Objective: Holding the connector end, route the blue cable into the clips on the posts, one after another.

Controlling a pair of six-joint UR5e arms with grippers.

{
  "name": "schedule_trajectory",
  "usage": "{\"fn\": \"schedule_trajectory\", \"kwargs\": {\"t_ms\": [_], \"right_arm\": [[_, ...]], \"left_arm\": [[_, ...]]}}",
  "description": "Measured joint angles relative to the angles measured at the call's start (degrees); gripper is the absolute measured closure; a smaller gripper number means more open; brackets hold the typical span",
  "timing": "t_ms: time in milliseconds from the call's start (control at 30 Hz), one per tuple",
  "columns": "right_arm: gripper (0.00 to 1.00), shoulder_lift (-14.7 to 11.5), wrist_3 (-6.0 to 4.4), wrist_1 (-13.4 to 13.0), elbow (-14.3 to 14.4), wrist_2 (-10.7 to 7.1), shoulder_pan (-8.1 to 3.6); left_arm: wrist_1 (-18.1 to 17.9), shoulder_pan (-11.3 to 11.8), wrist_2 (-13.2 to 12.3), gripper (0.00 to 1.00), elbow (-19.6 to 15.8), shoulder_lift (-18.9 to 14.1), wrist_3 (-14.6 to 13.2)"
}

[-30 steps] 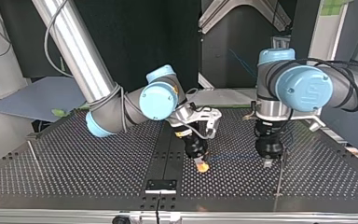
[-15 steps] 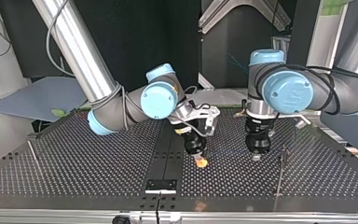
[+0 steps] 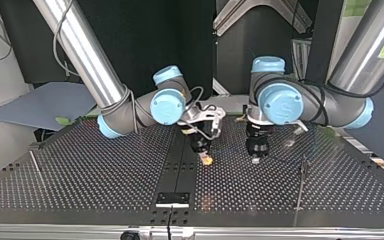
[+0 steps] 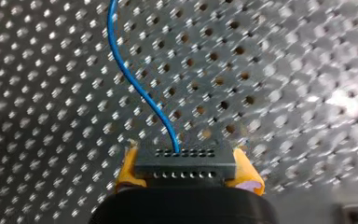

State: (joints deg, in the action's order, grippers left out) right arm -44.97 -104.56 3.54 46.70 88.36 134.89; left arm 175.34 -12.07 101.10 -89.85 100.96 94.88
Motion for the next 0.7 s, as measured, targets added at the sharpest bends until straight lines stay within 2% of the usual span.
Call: {"fn": "schedule_trajectory", "kwargs": {"t_ms": [200, 500, 700], "right_arm": [[1.0, 0.0, 0.67, -0.2, 1.9, 0.27, -0.75], [1.0, 0.1, 2.96, -0.8, 5.8, 0.58, -1.91], [1.0, 0.1, 4.18, -0.8, 6.7, 0.48, -2.19]], "left_arm": [[-0.8, -1.5, 1.7, 1.0, 0.0, 0.3, 0.7], [-1.6, -3.5, 3.1, 1.0, 0.0, 2.3, 0.6], [-2.7, -5.1, 4.8, 1.0, 0.0, 3.7, 0.7]]}}
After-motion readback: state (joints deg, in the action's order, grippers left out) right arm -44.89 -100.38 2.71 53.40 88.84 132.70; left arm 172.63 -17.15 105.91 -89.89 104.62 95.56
